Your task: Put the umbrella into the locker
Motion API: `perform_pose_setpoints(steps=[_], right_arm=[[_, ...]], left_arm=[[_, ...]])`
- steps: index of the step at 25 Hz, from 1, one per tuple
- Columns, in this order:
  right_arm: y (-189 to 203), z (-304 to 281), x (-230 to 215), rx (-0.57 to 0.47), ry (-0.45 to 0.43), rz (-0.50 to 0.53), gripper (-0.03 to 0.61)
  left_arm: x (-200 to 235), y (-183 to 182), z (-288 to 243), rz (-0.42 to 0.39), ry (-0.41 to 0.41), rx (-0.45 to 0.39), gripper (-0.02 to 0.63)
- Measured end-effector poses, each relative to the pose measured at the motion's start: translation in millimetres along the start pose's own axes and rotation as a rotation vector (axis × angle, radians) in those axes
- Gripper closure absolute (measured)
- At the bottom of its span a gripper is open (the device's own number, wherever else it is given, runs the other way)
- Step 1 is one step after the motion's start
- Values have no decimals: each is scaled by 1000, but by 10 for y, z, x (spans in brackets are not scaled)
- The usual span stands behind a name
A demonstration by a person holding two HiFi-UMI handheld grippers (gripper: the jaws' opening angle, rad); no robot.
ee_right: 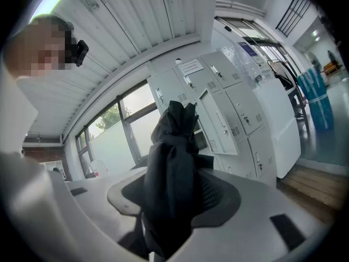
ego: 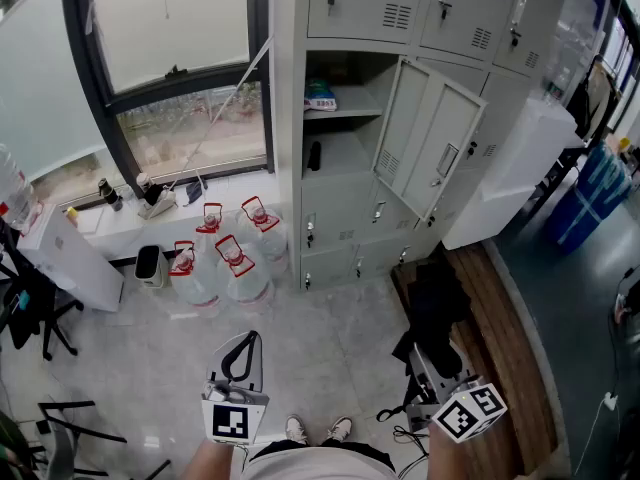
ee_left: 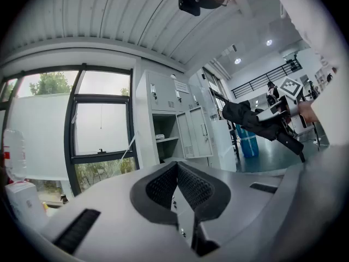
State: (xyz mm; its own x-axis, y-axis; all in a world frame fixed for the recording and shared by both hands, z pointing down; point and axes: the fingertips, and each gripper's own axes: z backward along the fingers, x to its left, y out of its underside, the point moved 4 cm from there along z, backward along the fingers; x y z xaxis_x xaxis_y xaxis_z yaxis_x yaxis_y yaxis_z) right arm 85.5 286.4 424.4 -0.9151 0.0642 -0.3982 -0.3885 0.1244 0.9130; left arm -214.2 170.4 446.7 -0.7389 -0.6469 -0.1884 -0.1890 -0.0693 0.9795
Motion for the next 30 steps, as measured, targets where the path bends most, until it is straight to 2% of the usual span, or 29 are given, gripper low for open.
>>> perform_pose_setpoints(steps=[5,11,15,20,26,30], right_arm=[[-65,144,-5,5,-20,25,360],[-125,256,-35,-7,-104,39,360],[-194,350,-185,-27,-134,65,360],[-184,404,-395,-28,-144,50,360],[-206,272,-566,-3,-129,84,359],[-201,61,-732,15,-99,84,359]], left_arm=[[-197,-95,129,-3,-10,-16,592],[-438,-128,214,-3,-47,13,592],[-652,-197,199,-33,-60,0,592],[-787,-169,168,-28,-85,11,592],[-724,-140,-182,-32,-91,10,592],[-658,-53,-577,-25,-62,12,592]])
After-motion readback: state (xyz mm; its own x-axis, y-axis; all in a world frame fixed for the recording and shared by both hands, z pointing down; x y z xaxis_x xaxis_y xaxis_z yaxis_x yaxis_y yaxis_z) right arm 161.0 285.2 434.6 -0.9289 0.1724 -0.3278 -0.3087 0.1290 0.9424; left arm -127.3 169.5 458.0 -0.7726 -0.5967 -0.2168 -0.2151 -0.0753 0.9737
